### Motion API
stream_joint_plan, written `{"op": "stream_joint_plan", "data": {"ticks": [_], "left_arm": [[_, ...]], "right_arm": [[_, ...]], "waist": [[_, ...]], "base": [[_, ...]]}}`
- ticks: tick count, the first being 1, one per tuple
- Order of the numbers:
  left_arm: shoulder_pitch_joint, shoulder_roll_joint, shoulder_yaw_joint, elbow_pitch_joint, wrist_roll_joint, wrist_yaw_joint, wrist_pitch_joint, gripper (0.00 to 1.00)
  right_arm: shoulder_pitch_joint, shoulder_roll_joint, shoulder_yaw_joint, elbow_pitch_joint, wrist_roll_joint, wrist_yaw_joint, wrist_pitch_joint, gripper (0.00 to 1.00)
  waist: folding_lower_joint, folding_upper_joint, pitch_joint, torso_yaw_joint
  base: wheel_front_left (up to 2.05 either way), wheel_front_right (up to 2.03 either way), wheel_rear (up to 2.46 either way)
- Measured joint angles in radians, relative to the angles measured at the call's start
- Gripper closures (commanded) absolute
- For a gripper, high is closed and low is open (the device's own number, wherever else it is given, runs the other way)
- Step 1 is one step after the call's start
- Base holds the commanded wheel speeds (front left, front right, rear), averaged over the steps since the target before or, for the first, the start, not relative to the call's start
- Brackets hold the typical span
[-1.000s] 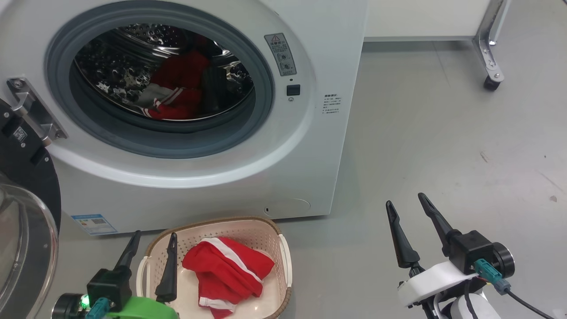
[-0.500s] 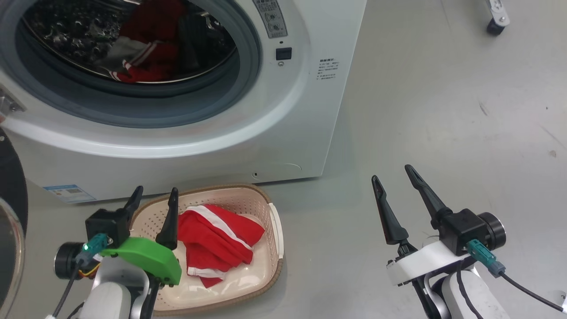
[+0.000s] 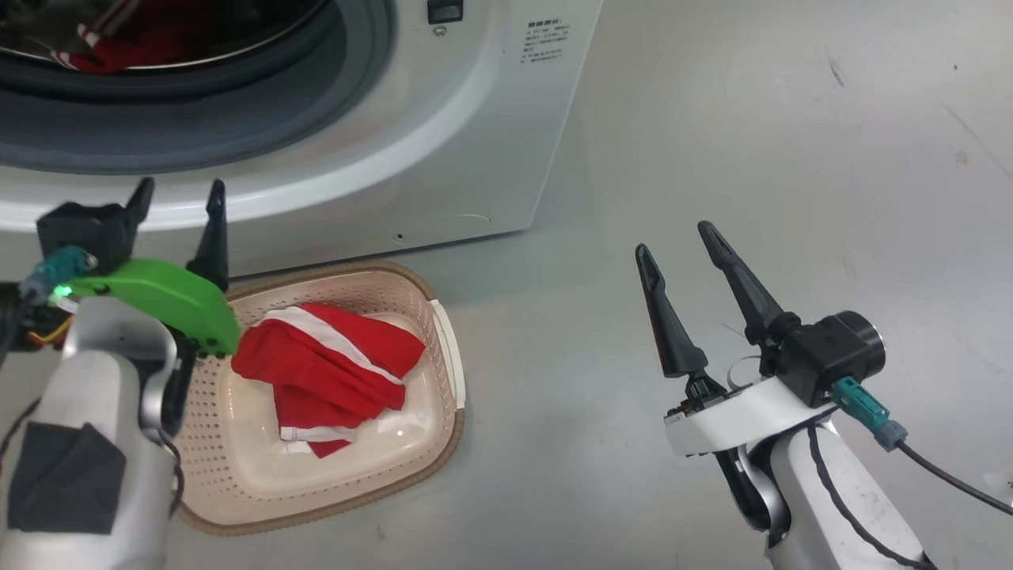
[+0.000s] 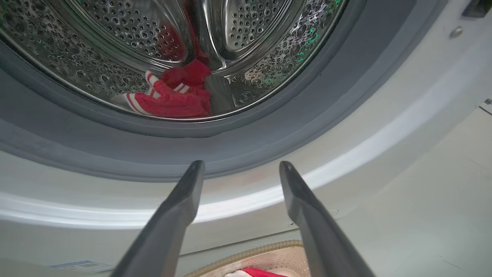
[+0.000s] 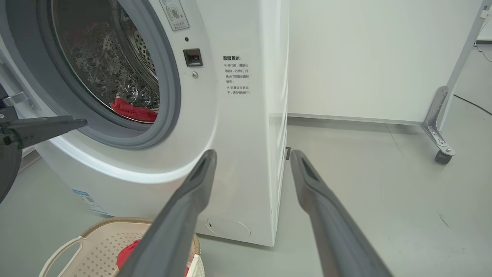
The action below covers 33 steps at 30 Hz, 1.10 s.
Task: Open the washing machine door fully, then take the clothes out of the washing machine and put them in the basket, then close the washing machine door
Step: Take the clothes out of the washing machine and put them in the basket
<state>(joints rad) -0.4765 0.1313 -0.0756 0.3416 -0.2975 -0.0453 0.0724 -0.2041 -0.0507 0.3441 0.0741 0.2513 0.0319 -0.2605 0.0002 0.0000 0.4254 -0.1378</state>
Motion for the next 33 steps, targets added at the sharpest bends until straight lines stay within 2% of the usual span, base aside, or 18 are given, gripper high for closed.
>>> {"op": "stream_joint_plan", "data": {"ticks": [10, 25, 33], "left_arm": [[-0.211, 0.112, 0.044, 0.063, 0.018, -0.014, 0.034, 0.0], [-0.464, 0.261, 0.07, 0.172, 0.08, -0.017, 0.11, 0.0], [-0.535, 0.303, 0.063, 0.249, 0.108, -0.022, 0.147, 0.0]], "right_arm": [[-0.079, -0.001, 0.059, -0.02, 0.074, -0.026, 0.0, 0.0], [-0.126, 0.0, 0.121, -0.031, 0.136, -0.07, 0.0, 0.0], [-0.138, 0.001, 0.126, -0.031, 0.136, -0.086, 0.0, 0.0]], "waist": [[0.0001, 0.0, 0.115, -0.085], [0.0, 0.0, 0.213, -0.213], [0.0, 0.0, 0.244, -0.248]], "base": [[0.0, 0.0, 0.0], [0.0, 0.0, 0.0], [0.0, 0.0, 0.0]]}}
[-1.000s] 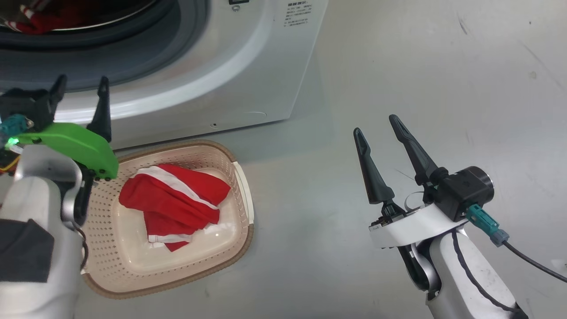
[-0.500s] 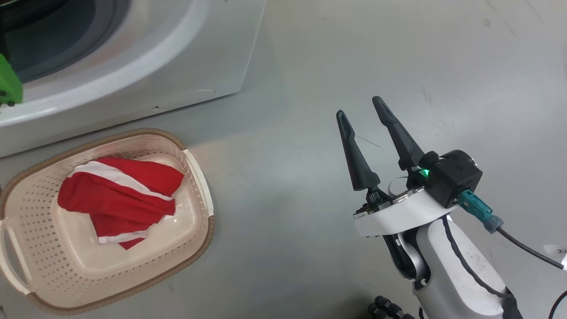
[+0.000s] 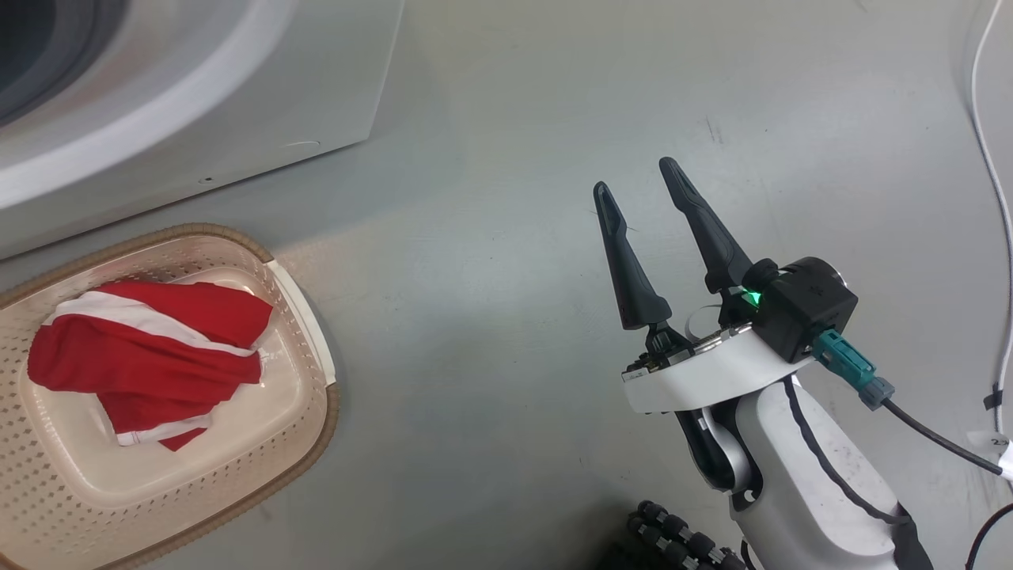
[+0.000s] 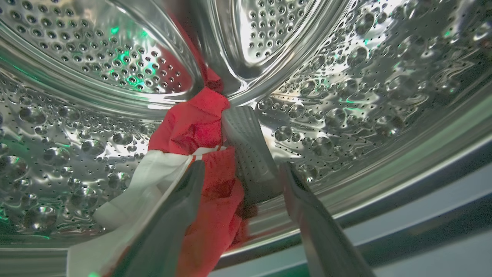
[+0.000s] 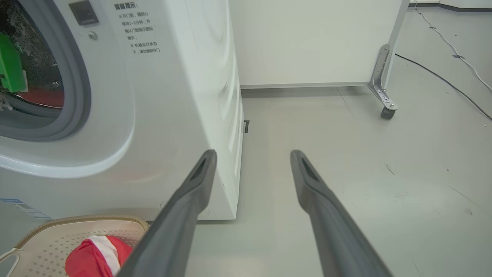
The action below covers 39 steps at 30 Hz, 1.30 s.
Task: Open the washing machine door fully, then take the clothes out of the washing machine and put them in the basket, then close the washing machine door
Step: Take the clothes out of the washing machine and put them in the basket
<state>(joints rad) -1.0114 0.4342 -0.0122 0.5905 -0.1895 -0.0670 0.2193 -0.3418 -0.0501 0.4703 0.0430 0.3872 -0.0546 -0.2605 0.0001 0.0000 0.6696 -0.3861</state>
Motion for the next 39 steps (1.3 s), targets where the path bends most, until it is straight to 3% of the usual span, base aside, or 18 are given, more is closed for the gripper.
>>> {"op": "stream_joint_plan", "data": {"ticks": [8, 19, 20, 22, 33, 39], "left_arm": [[-0.032, 0.043, -0.003, 0.074, 0.029, 0.002, 0.054, 0.0], [-0.055, 0.041, 0.007, 0.186, 0.022, 0.03, 0.178, 0.0], [-0.062, 0.039, 0.007, 0.191, 0.022, 0.031, 0.191, 0.15], [-0.072, 0.037, 0.007, 0.198, 0.021, 0.031, 0.198, 1.0], [-0.091, 0.03, 0.001, 0.223, 0.015, 0.031, 0.219, 1.0], [-0.091, 0.001, 0.004, 0.23, 0.002, 0.031, 0.153, 1.0]], "right_arm": [[-0.008, 0.0, 0.004, 0.0, 0.0, -0.002, 0.0, 0.0], [-0.024, 0.001, 0.011, 0.002, 0.0, -0.01, 0.0, 0.0], [-0.024, 0.0, 0.012, 0.002, 0.0, -0.01, 0.0, 0.0], [-0.024, 0.0, 0.012, 0.002, 0.0, -0.01, 0.0, 0.0], [-0.024, 0.0, 0.01, 0.002, 0.0, -0.02, 0.0, 0.0], [-0.024, 0.0, 0.002, 0.007, -0.001, -0.02, 0.0, 0.0]], "waist": [[0.0, 0.0, 0.003, 0.0], [0.0, 0.0, 0.002, 0.015], [-0.0001, 0.0, 0.002, 0.016], [-0.0001, 0.0, 0.001, 0.016], [-0.0002, 0.0, -0.003, 0.016], [-0.0001, 0.0, -0.014, 0.023]], "base": [[0.0, 0.0, 0.0], [0.0, 0.0, 0.0], [0.0, 0.0, 0.0], [0.0, 0.0, 0.0], [0.0, 0.0, 0.0], [0.0, 0.0, 0.0]]}}
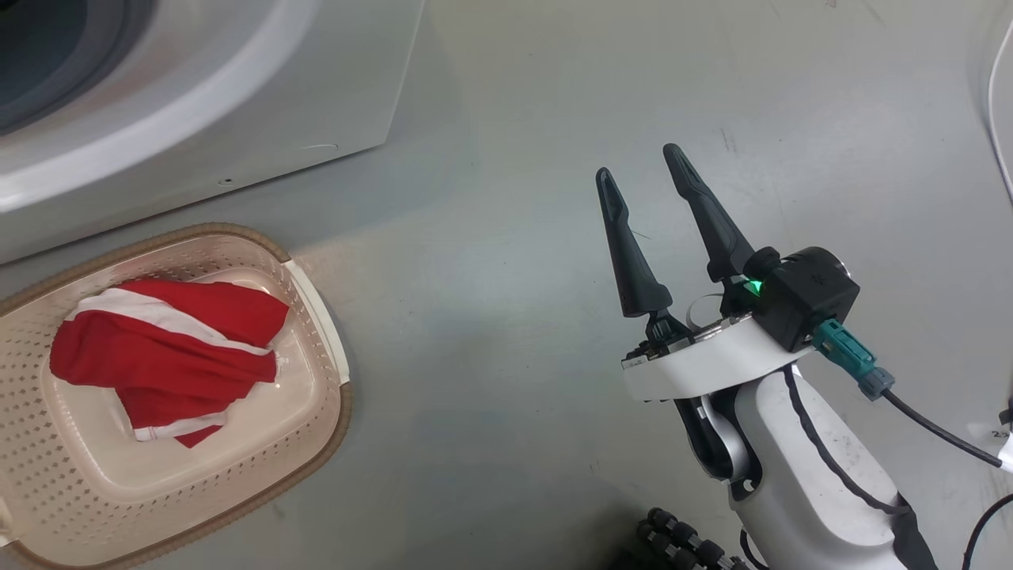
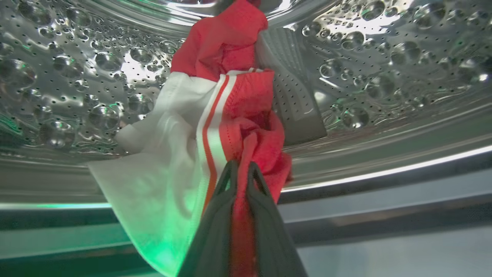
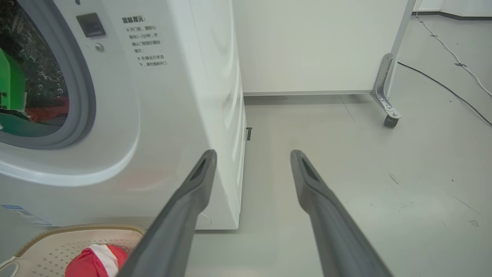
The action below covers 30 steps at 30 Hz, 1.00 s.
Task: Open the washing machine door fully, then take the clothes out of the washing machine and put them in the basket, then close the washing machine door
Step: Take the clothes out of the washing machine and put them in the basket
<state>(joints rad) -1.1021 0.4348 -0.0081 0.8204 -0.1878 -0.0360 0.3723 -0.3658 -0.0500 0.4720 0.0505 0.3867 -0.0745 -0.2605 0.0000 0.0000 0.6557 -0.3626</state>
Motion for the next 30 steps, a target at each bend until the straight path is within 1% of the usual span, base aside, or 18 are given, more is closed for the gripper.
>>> {"op": "stream_joint_plan", "data": {"ticks": [7, 8, 13, 22, 30], "left_arm": [[0.002, -0.045, 0.015, -0.001, -0.026, 0.0, -0.091, 1.0], [0.003, -0.053, 0.02, -0.003, -0.033, 0.0, -0.109, 1.0], [0.023, -0.084, 0.045, -0.012, -0.061, 0.001, -0.201, 1.0], [0.109, -0.16, 0.067, -0.045, -0.095, 0.001, -0.386, 1.0], [0.207, -0.219, 0.043, -0.105, -0.092, 0.001, -0.548, 1.0]], "right_arm": [[0.0, 0.0, -0.014, 0.005, -0.007, -0.002, 0.0, 0.0], [0.0, 0.0, -0.015, 0.006, -0.012, -0.007, 0.0, 0.0], [0.0, 0.0, -0.019, 0.016, -0.02, -0.008, 0.0, 0.0], [0.001, 0.0, -0.034, 0.036, -0.044, -0.007, 0.0, 0.0], [0.008, -0.001, -0.061, 0.058, -0.077, -0.006, 0.0, 0.0]], "waist": [[0.0, 0.0, -0.014, 0.014], [0.0, 0.0, -0.016, 0.017], [0.0, 0.0, -0.031, 0.03], [0.0, 0.0, -0.07, 0.062], [0.0, 0.0, -0.112, 0.102]], "base": [[0.0, 0.0, 0.0], [0.0, 0.0, 0.0], [0.0, 0.0, 0.0], [0.0, 0.0, 0.0], [0.0, 0.0, 0.0]]}}
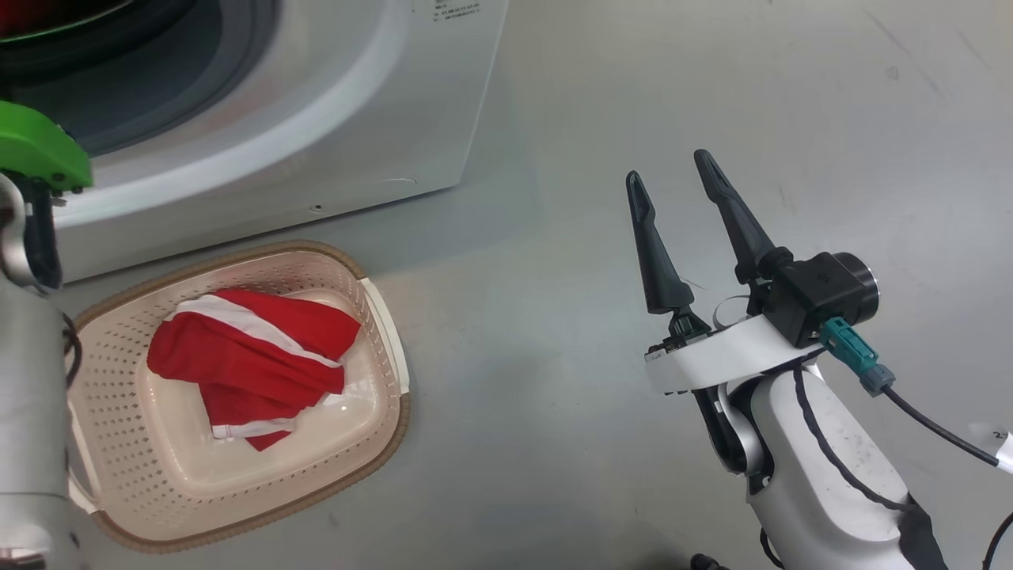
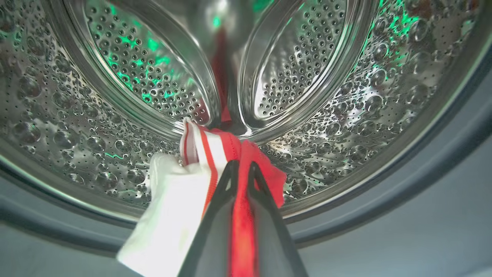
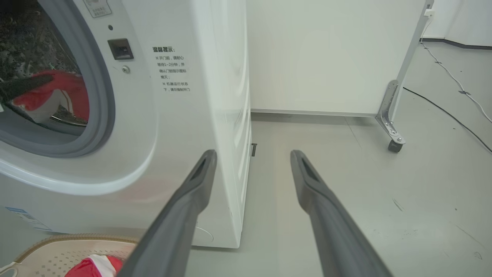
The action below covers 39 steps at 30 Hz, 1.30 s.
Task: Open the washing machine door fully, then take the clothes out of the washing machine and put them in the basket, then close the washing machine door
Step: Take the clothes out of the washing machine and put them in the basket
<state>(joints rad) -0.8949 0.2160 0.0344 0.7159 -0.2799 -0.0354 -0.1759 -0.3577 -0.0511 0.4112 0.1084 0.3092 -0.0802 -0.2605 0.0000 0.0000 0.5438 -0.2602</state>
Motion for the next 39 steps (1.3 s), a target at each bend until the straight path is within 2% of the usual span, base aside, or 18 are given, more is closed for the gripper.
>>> {"op": "stream_joint_plan", "data": {"ticks": [5, 20, 21, 27, 39], "left_arm": [[0.068, -0.026, -0.017, -0.038, 0.018, 0.0, -0.076, 1.0], [0.225, -0.093, -0.031, -0.259, 0.03, 0.012, -0.076, 1.0], [0.243, -0.107, -0.03, -0.324, 0.033, 0.013, -0.076, 1.0], [0.282, -0.121, -0.025, -0.462, 0.058, 0.021, -0.076, 1.0], [0.429, -0.146, -0.032, -0.674, 0.081, 0.044, -0.077, 1.0]], "right_arm": [[0.012, 0.0, -0.01, 0.015, -0.01, 0.009, 0.0, 0.0], [0.076, -0.002, -0.048, 0.05, -0.029, 0.029, 0.0, 0.0], [0.086, -0.002, -0.053, 0.056, -0.03, 0.035, 0.0, 0.0], [0.107, -0.002, -0.055, 0.067, -0.033, 0.044, 0.0, 0.0], [0.162, -0.002, -0.076, 0.085, -0.041, 0.061, 0.0, 0.0]], "waist": [[0.0, 0.0, -0.034, 0.026], [-0.0001, 0.0, -0.156, 0.096], [-0.0001, 0.0, -0.174, 0.106], [-0.0001, 0.0, -0.221, 0.125], [0.0, 0.0, -0.324, 0.155]], "base": [[0.0, 0.0, 0.0], [0.0, 0.0, 0.0], [0.0, 0.0, 0.0], [0.0, 0.0, 0.0], [0.0, 0.0, 0.0]]}}
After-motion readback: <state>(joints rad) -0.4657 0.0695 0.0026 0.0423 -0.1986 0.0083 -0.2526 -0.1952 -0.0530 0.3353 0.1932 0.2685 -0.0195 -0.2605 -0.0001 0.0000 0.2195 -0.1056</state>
